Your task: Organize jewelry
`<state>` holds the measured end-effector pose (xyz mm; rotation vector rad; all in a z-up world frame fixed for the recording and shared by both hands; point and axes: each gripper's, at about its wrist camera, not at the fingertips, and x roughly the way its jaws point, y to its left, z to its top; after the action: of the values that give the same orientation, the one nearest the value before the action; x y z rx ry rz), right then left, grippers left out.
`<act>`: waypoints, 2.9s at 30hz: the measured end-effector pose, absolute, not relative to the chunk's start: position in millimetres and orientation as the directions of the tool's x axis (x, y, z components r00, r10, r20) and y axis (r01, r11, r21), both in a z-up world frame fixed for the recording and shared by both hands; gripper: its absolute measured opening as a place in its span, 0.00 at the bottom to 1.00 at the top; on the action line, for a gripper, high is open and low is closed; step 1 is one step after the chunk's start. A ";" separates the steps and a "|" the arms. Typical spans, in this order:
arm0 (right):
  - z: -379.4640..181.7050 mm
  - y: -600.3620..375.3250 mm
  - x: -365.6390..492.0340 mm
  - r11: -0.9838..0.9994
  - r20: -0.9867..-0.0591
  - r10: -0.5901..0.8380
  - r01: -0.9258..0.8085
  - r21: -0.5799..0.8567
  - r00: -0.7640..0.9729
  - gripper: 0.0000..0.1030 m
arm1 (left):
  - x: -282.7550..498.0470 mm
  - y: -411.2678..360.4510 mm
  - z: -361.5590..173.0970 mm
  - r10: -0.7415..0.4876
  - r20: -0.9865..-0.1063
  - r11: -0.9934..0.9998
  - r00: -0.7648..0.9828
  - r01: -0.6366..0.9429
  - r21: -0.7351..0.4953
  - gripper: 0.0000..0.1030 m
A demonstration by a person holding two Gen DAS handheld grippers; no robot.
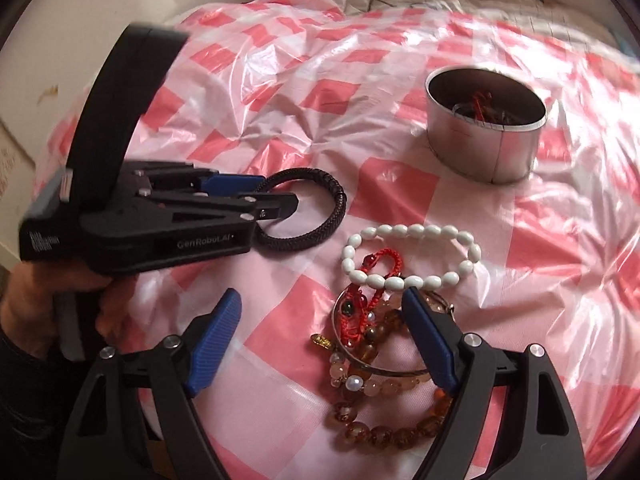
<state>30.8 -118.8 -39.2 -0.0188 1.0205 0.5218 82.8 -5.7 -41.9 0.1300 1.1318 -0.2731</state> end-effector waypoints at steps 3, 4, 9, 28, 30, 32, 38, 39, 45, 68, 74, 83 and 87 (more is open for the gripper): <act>-45.3 -121.4 35.9 0.889 -0.831 0.379 -0.409 0.205 0.408 0.54 | 81.3 -7.6 -42.3 -0.150 -0.906 0.957 0.397 0.288 -0.032 0.38; -46.5 -124.5 37.8 0.895 -0.830 0.376 -0.394 0.211 0.411 0.46 | 80.8 -8.0 -42.5 -0.150 -0.905 0.956 0.397 0.291 -0.031 0.39; -46.8 -137.8 39.8 0.901 -0.830 0.385 -0.358 0.244 0.403 0.16 | 80.1 -9.1 -42.9 -0.151 -0.905 0.956 0.397 0.292 -0.031 0.40; -11.9 -216.4 44.5 0.655 -0.538 0.736 -0.228 0.721 0.411 0.08 | 80.5 -10.8 -45.3 -0.154 -0.906 0.954 0.395 0.296 -0.033 0.44; -7.7 -221.0 44.5 0.636 -0.515 0.746 -0.226 0.737 0.422 0.08 | 80.6 -12.1 -46.3 -0.153 -0.905 0.954 0.396 0.298 -0.031 0.44; -6.5 -223.9 45.0 0.626 -0.502 0.750 -0.219 0.748 0.430 0.08 | 80.4 -13.5 -46.2 -0.150 -0.904 0.953 0.400 0.303 -0.024 0.44; -12.1 -240.0 49.2 0.633 -0.507 0.725 -0.162 0.757 0.467 0.08 | 80.5 -14.1 -43.1 -0.154 -0.900 0.949 0.408 0.314 -0.021 0.10; -14.4 -243.9 50.6 0.635 -0.511 0.718 -0.144 0.759 0.473 0.08 | 80.3 -13.8 -42.2 -0.156 -0.898 0.949 0.412 0.315 -0.020 0.09; -28.5 -266.7 57.5 0.660 -0.556 0.658 -0.035 0.750 0.508 0.08 | 82.3 -6.8 -29.3 -0.206 -0.877 0.951 0.435 0.300 -0.075 0.07; -51.2 -254.3 57.8 0.849 -0.765 0.483 -0.014 0.528 0.425 0.03 | 84.2 -6.5 -40.8 -0.224 -0.893 0.947 0.389 0.302 -0.106 0.07; -20.9 -272.7 48.6 0.651 -0.509 0.674 -0.106 0.751 0.536 0.03 | 84.4 3.1 -14.5 -0.391 -0.827 0.912 0.404 0.293 -0.289 0.06; -18.7 -278.2 53.1 0.612 -0.484 0.679 -0.062 0.788 0.553 0.03 | 83.6 -15.7 -6.6 -0.333 -0.835 0.928 0.438 0.310 -0.208 0.07; -11.6 -280.0 55.9 0.608 -0.472 0.668 -0.057 0.792 0.575 0.03 | 84.8 -21.7 6.9 -0.349 -0.814 0.923 0.464 0.320 -0.213 0.07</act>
<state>55.9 -280.0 -11.6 0.8152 0.8611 0.4849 84.8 -21.7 6.9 -0.0314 1.0079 -0.4109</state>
